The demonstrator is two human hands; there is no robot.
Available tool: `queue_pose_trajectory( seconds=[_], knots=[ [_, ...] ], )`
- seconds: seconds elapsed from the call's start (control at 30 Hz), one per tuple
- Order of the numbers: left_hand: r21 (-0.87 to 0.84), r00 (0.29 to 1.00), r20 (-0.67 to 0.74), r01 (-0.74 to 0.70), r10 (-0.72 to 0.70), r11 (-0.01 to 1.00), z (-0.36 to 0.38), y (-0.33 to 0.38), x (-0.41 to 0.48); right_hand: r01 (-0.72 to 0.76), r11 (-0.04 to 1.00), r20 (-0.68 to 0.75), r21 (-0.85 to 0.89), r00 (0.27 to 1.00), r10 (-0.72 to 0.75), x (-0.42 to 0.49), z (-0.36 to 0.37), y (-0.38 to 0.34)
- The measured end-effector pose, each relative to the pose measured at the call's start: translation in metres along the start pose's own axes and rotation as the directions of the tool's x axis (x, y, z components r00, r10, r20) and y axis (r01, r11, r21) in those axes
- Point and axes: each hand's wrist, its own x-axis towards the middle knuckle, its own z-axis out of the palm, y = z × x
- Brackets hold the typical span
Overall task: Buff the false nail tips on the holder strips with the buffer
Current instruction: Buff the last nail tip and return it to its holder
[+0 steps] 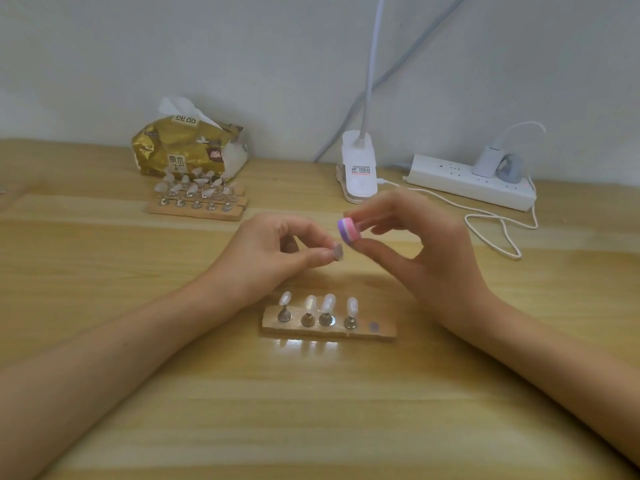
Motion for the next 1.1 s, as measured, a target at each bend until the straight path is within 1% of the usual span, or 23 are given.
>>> queue_pose_trajectory(
  seconds=[0.03, 0.07, 0.17, 0.23, 0.27, 0.3, 0.33, 0.4, 0.43, 0.47, 0.53, 0.6, 0.63, 0.67, 0.7, 0.77, 0.8, 0.83, 0.9, 0.97, 1.0, 1.03, 1.1],
  knots=[
    [0.009, 1.000, -0.003, 0.000, 0.000, 1.000, 0.000, 0.000, 0.000, 0.043, 0.999, 0.026, -0.025, 0.999, -0.043, -0.001, 0.003, -0.001],
    [0.014, 1.000, -0.004, -0.001, 0.001, 1.000, 0.001, -0.001, 0.000, 0.041, 0.998, 0.049, -0.045, 0.998, -0.039, -0.001, 0.004, 0.000],
    [0.010, 1.000, 0.003, -0.010, 0.010, 1.000, 0.000, 0.000, -0.001, -0.054, 0.998, 0.022, -0.042, 0.998, 0.055, -0.001, -0.002, 0.006],
    [0.015, 1.000, 0.003, -0.009, 0.009, 1.000, 0.000, 0.001, -0.001, 0.001, 1.000, 0.000, -0.027, 1.000, -0.001, 0.000, -0.003, 0.003],
    [0.021, 1.000, -0.002, -0.005, 0.005, 1.000, 0.000, 0.000, 0.000, 0.044, 0.998, 0.020, -0.036, 0.999, -0.043, 0.000, -0.001, 0.002],
    [0.024, 1.000, -0.008, 0.001, -0.001, 1.000, 0.000, 0.000, 0.000, 0.045, 0.998, 0.048, -0.042, 0.998, -0.043, -0.001, -0.001, 0.002],
    [0.021, 1.000, -0.011, 0.007, -0.006, 1.000, 0.000, 0.000, 0.001, -0.001, 0.999, 0.065, -0.042, 0.998, 0.003, -0.001, -0.002, 0.004],
    [0.006, 1.000, -0.010, 0.002, -0.002, 1.000, 0.000, -0.001, 0.000, -0.094, 0.995, 0.039, -0.011, 0.995, 0.095, 0.000, -0.007, 0.006],
    [0.000, 1.000, -0.004, -0.003, 0.003, 1.000, 0.000, 0.000, 0.000, -0.078, 0.997, 0.006, 0.007, 0.997, 0.078, -0.001, -0.008, 0.005],
    [0.003, 1.000, -0.002, -0.004, 0.004, 1.000, 0.000, 0.000, 0.000, -0.020, 1.000, -0.008, 0.001, 1.000, 0.020, 0.000, -0.007, 0.002],
    [0.017, 1.000, -0.008, -0.001, 0.001, 1.000, 0.000, -0.001, 0.000, 0.083, 0.996, 0.052, -0.043, 0.995, -0.080, -0.001, -0.001, -0.001],
    [0.016, 1.000, -0.010, 0.010, -0.009, 1.000, 0.001, -0.002, 0.001, 0.007, 0.997, 0.085, -0.075, 0.996, 0.000, -0.001, -0.003, 0.005],
    [0.015, 1.000, -0.010, 0.007, -0.007, 1.000, 0.000, -0.002, 0.001, -0.036, 0.996, 0.065, -0.077, 0.997, 0.041, 0.000, -0.006, 0.007],
    [0.011, 1.000, -0.004, 0.004, -0.004, 1.000, 0.001, -0.001, 0.000, -0.039, 0.997, 0.031, -0.066, 0.999, 0.041, -0.001, -0.008, 0.007],
    [0.008, 1.000, 0.000, 0.003, -0.003, 1.000, 0.001, -0.001, 0.000, 0.002, 0.998, 0.006, -0.056, 1.000, -0.001, -0.001, -0.007, 0.005],
    [0.013, 1.000, -0.009, 0.014, -0.014, 1.000, 0.001, -0.001, 0.000, 0.107, 0.992, 0.051, -0.062, 0.993, -0.104, -0.002, -0.003, 0.002],
    [0.016, 1.000, -0.016, 0.023, -0.023, 1.000, 0.001, -0.001, 0.000, 0.086, 0.994, 0.084, -0.067, 0.993, -0.080, -0.002, -0.001, 0.003],
    [0.019, 0.999, -0.018, 0.027, -0.026, 0.999, 0.001, -0.002, 0.001, 0.021, 0.997, 0.091, -0.070, 0.996, -0.014, -0.002, -0.002, 0.006],
    [0.021, 1.000, -0.017, 0.020, -0.020, 1.000, 0.002, -0.001, 0.001, -0.076, 0.996, 0.042, -0.043, 0.996, 0.078, -0.001, -0.007, 0.010],
    [0.027, 1.000, -0.015, 0.024, -0.024, 0.999, 0.002, 0.000, 0.001, -0.012, 1.000, 0.008, -0.017, 1.000, 0.012, -0.001, -0.007, 0.005],
    [0.030, 0.999, -0.018, 0.029, -0.028, 0.999, 0.002, 0.000, 0.001, 0.038, 0.999, 0.036, -0.024, 0.999, -0.037, -0.001, -0.004, 0.004],
    [0.033, 0.999, -0.018, 0.032, -0.031, 0.999, 0.002, -0.001, 0.001, 0.043, 0.999, 0.073, -0.029, 0.996, -0.041, -0.001, -0.002, 0.003],
    [0.021, 0.999, -0.021, 0.029, -0.028, 0.999, 0.001, -0.002, 0.002, -0.065, 0.998, 0.089, -0.021, 0.994, 0.067, -0.001, -0.003, 0.007]
  ],
)
